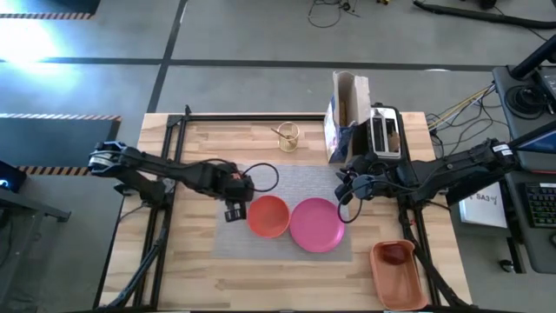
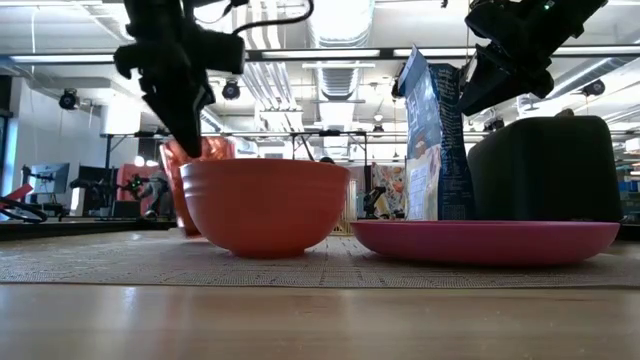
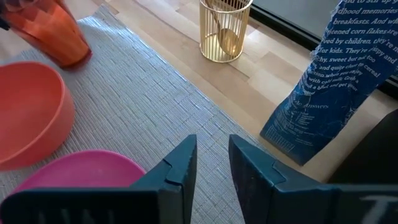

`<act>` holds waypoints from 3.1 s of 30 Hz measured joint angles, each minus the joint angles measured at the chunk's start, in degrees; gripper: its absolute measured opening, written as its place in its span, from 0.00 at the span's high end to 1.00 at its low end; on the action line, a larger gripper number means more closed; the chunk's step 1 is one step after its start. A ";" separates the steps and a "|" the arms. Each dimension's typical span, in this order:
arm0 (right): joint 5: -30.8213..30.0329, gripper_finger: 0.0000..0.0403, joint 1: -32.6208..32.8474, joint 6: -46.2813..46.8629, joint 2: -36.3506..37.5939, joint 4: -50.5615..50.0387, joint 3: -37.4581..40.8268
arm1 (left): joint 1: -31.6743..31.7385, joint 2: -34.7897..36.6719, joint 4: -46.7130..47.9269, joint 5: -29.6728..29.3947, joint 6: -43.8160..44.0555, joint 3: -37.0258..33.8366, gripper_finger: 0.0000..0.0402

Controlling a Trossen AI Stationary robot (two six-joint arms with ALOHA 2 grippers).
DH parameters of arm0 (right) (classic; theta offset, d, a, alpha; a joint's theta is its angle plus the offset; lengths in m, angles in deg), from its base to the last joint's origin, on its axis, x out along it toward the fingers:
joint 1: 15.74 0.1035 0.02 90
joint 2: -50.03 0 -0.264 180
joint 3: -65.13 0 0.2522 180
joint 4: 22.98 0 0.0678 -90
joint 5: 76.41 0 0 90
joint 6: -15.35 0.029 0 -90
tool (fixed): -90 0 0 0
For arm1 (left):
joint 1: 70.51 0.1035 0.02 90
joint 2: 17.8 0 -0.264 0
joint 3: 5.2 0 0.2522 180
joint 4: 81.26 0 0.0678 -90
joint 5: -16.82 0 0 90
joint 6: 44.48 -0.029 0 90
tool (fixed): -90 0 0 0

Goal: Arrange a breakfast setting
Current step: Put the orange cup to the top right of the orange bowl on the gray table mat, then pour the cereals from the blue cereal box into the orange bowl

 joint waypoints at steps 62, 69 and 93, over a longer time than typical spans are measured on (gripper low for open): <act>-0.01 0.82 0.00 0.00 0.00 0.00 0.00 | -26.41 15.37 -5.63 -35.92 19.95 0.15 0.77; -0.18 0.80 -0.12 -0.40 0.00 1.13 0.00 | -26.30 19.57 -25.02 -35.09 20.14 -11.93 0.77; 0.22 0.78 -3.94 22.46 -3.05 8.97 -0.47 | -26.02 35.03 -42.54 -36.22 4.52 -28.51 0.77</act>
